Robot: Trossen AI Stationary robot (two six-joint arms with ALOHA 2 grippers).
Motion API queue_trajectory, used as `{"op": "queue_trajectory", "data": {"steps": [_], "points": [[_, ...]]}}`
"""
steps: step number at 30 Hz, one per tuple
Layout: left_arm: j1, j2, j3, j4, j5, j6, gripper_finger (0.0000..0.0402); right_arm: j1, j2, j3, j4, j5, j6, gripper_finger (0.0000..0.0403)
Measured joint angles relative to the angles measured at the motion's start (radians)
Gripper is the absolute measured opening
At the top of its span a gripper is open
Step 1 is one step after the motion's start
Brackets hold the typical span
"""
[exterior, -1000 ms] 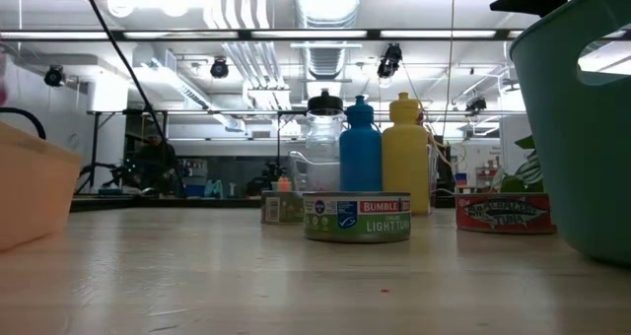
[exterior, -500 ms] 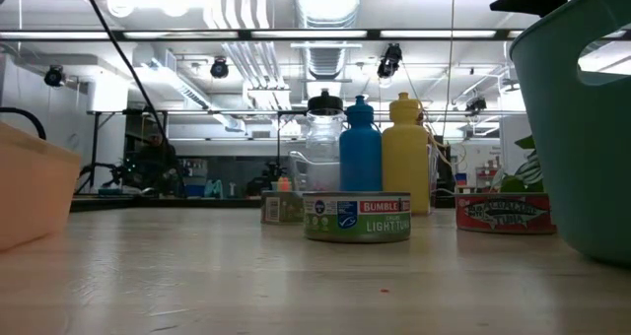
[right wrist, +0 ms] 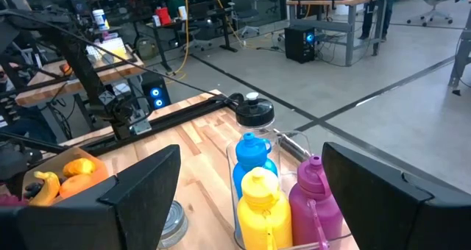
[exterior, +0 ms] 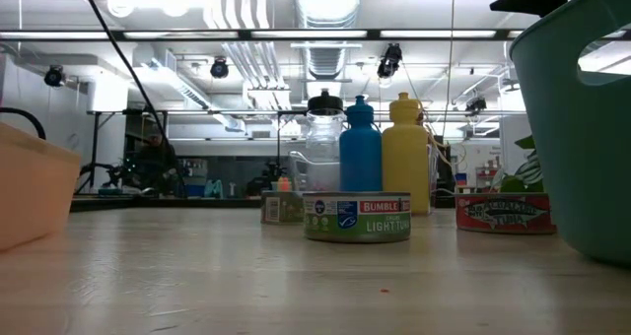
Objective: Pick & Place Food Item
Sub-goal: Put the purple grapes into the orange bin, then put the top green tuna can into the green bin
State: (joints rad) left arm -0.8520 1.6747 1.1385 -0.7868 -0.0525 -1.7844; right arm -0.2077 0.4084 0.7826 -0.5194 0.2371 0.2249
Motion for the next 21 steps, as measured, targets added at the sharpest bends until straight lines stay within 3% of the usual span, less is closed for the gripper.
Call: {"op": "queue_trajectory", "data": {"steps": [6,13,21], "points": [[0.0,-0.022,0.0,-0.001,-0.003,0.007,0.0324,0.0,0.0,0.0,0.0,0.0,0.0,0.0329],[0.0,-0.076,0.0,-0.03,-0.024,0.007,0.0327,0.0,0.0,0.0,0.0,0.0,0.0,0.0329],[0.0,-0.183,0.0,-0.057,-0.141,0.009,0.0327,0.0,0.0,0.0,0.0,0.0,0.0,0.0329]]}}
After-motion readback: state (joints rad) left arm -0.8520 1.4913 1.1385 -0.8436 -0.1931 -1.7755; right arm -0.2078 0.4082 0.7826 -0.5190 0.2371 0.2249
